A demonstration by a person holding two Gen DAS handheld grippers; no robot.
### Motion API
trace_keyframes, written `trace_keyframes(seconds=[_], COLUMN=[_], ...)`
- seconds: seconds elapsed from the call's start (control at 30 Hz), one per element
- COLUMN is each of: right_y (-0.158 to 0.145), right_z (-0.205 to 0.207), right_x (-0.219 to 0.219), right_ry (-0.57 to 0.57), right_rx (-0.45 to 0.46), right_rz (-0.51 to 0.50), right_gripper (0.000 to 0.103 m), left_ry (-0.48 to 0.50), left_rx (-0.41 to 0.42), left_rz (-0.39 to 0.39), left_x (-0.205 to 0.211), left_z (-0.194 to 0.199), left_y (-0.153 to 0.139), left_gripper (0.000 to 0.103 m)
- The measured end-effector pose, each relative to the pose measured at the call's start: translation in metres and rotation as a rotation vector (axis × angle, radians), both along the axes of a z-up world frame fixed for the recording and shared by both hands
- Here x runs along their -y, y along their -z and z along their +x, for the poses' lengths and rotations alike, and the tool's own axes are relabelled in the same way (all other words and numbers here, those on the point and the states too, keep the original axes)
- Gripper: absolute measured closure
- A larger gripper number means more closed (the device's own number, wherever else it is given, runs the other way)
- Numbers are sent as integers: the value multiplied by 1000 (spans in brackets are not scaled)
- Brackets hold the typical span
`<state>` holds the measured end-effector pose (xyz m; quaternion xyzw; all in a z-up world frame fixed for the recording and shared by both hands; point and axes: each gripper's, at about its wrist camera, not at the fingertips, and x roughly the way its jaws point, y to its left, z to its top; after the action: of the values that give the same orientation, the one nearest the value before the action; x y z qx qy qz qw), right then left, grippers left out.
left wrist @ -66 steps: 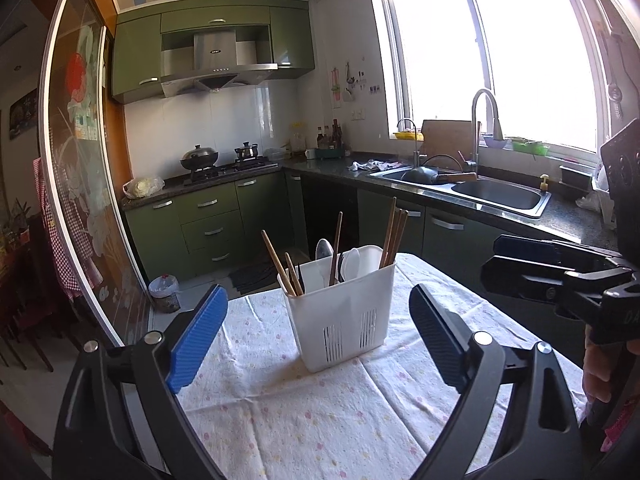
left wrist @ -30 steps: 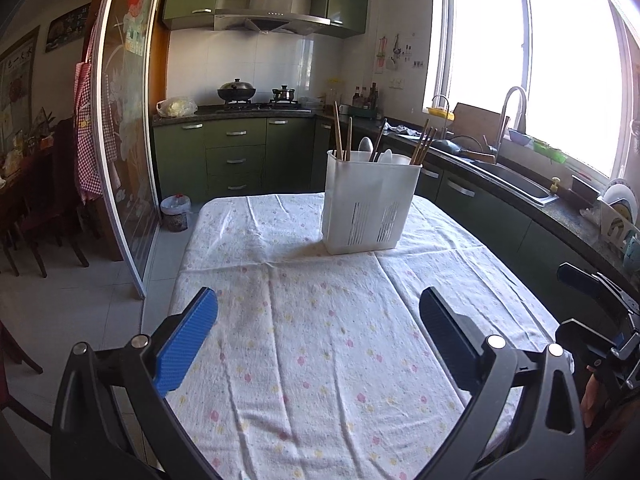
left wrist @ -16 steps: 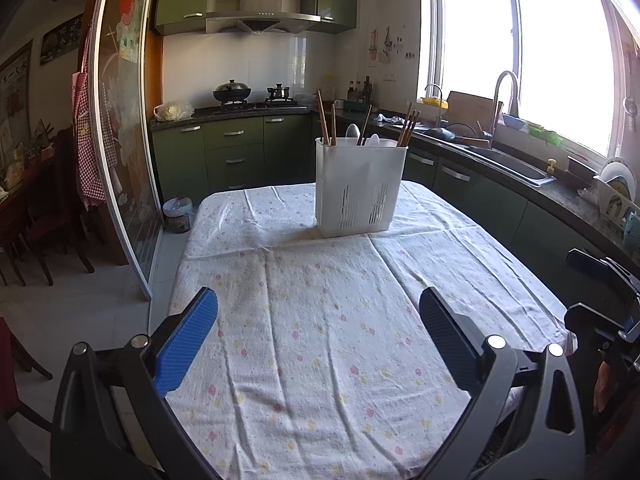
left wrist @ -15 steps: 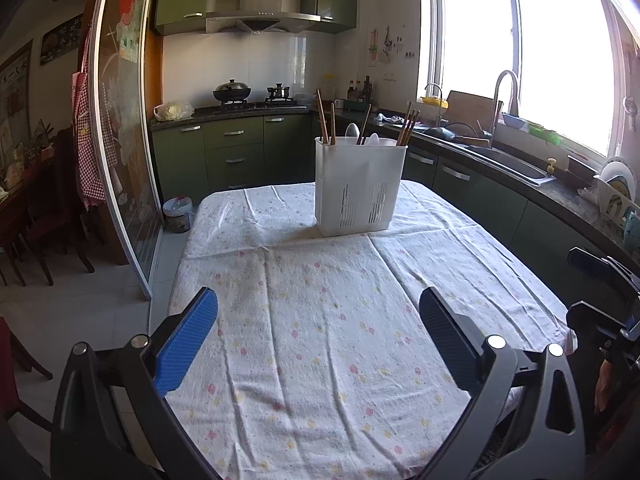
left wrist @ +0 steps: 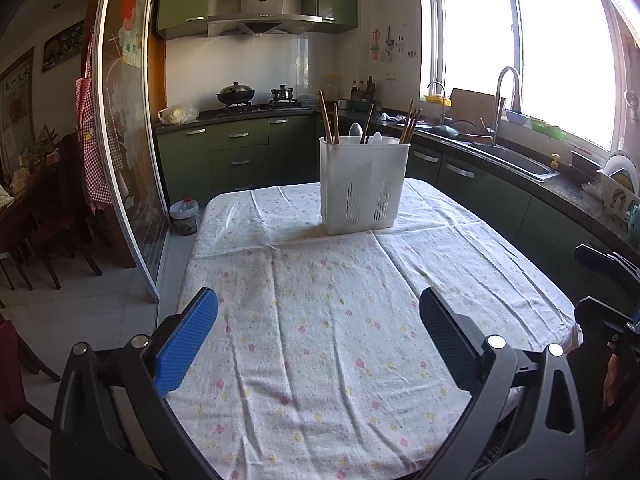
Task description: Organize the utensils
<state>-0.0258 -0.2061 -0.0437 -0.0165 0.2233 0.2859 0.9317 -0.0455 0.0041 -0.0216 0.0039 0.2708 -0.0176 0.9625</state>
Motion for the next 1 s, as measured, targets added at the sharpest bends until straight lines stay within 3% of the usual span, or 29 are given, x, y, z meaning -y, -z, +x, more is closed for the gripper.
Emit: trace_keyframes(seconds=[0.47,1.0], right_y=[2,6], right_z=[1,3], right_x=[3,7], right_ry=[4,7], right_rx=[-5,-13], right_rz=[14,17], right_gripper=[5,5], left_ry=[-27,-91], left_rx=[-8,63], left_rz=[69,41], left_x=[6,-2], left_z=[3,0], left_y=[1,-15], left_gripper=[7,7])
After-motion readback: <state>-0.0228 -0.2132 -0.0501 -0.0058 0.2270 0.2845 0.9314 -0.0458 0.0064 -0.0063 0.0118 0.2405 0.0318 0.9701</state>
